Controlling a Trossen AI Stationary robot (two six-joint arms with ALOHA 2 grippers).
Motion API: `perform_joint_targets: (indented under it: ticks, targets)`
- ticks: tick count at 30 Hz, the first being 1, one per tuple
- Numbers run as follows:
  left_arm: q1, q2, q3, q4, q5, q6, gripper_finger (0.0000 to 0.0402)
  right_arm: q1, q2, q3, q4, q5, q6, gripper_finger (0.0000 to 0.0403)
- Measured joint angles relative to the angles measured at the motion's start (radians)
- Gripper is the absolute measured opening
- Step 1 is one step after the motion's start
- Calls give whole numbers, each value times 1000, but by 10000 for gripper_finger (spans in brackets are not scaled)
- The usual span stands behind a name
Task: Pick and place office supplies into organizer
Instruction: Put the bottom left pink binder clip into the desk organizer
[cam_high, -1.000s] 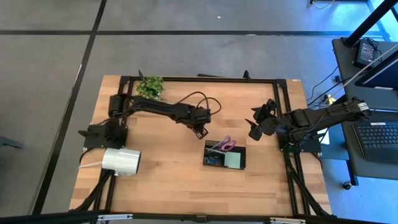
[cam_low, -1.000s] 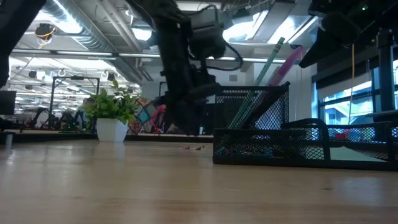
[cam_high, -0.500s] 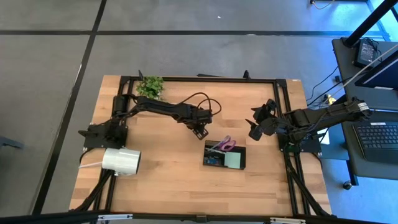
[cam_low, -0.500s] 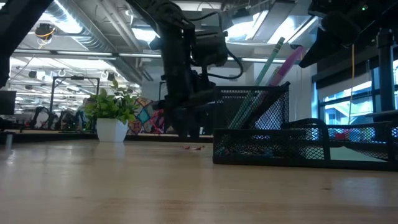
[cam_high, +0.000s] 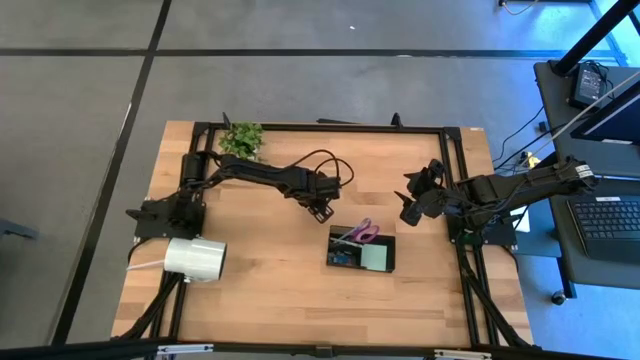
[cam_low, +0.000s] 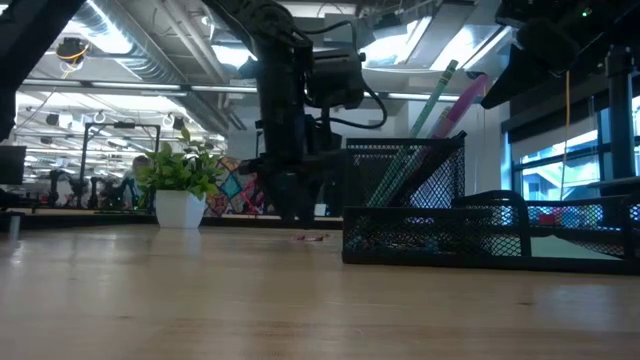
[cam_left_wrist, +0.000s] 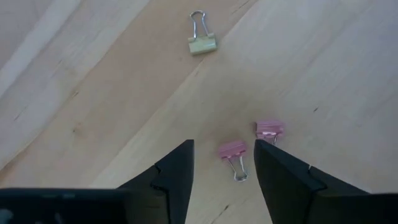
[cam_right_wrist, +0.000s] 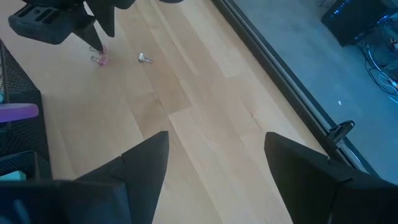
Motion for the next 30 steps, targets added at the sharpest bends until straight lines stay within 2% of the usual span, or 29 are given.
perform_joint_targets:
  ticks: [23, 30]
  targets:
    - [3, 58, 3, -15, 43, -4, 148, 0, 0, 0, 0, 0, 0, 268]
    - [4, 59, 4, -35, 17, -8, 148, 0, 0, 0, 0, 0, -3, 268]
